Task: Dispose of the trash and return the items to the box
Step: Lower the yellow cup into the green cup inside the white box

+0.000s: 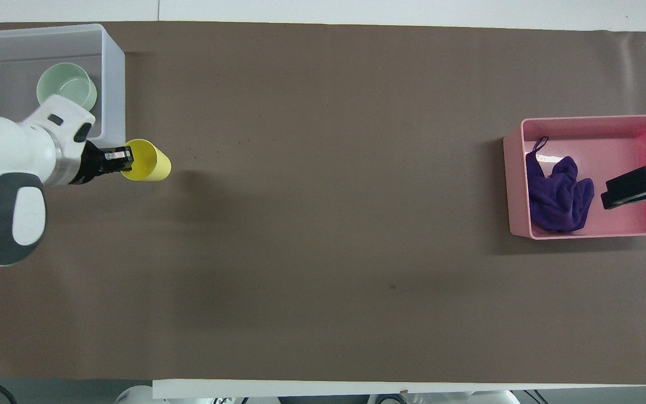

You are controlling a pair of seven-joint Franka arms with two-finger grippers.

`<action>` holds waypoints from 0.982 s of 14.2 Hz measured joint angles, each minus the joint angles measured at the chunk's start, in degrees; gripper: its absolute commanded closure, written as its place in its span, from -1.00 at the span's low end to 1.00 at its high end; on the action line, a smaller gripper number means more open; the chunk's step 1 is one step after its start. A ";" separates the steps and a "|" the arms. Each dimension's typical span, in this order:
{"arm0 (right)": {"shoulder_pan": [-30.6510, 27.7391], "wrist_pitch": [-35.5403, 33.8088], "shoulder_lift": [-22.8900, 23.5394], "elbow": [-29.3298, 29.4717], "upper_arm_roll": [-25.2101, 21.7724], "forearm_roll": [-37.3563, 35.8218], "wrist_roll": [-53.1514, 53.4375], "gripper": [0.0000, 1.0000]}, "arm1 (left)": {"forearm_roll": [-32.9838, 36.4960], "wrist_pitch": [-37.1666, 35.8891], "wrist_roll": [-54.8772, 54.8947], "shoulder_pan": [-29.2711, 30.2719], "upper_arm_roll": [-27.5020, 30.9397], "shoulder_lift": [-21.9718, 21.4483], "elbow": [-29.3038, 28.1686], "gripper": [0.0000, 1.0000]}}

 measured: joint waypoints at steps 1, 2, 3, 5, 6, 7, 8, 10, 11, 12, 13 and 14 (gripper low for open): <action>0.65 0.00 -0.09 -0.03 -0.50 0.00 0.00 -1.00 | 0.31 -3.34 -0.48 0.05 2.47 1.98 5.95 1.00; 1.69 0.00 -0.19 -0.08 -1.44 0.00 0.00 -1.00 | 0.75 -4.83 -0.31 0.14 5.69 4.60 10.54 1.00; 2.61 0.00 -0.29 -0.17 -2.40 0.00 0.00 -1.00 | 0.81 -4.92 1.25 0.37 9.05 7.88 13.85 1.00; 3.24 0.00 -0.38 -0.36 -3.32 0.00 0.00 -1.00 | 0.74 -3.72 5.00 1.01 14.71 15.81 19.86 1.00; 3.35 0.00 -0.37 -0.51 -3.48 0.00 0.00 -1.00 | 0.64 -2.54 6.14 1.47 16.24 19.93 22.91 1.00; 3.41 0.00 -0.37 -0.66 -3.53 0.00 0.00 -1.00 | 0.51 -0.53 6.53 1.67 16.80 23.42 25.16 1.00; 3.49 0.00 -0.37 -0.80 -3.57 0.00 0.00 -1.00 | 0.47 1.74 6.54 1.61 16.83 26.05 26.38 1.00; 3.57 0.00 -0.37 -1.01 -3.58 0.00 0.00 -1.00 | 0.45 4.45 6.53 1.22 16.46 28.79 26.56 1.00; 3.57 0.00 -0.37 -1.06 -3.60 0.00 0.00 -1.00 | 0.45 4.75 6.53 1.05 16.35 29.28 26.55 0.89; 3.57 -0.01 -0.37 -1.08 -3.65 0.00 0.00 -1.00 | 0.45 4.75 6.54 0.90 16.34 29.32 26.42 0.25; 3.57 -0.01 -0.37 -1.09 -3.70 0.00 0.00 -1.00 | 0.45 4.74 7.05 0.83 16.34 29.26 26.21 -0.59; 3.57 -0.01 -0.37 -1.10 -3.73 0.00 0.00 -1.00 | 0.45 4.72 8.06 0.83 16.35 29.24 26.09 -0.97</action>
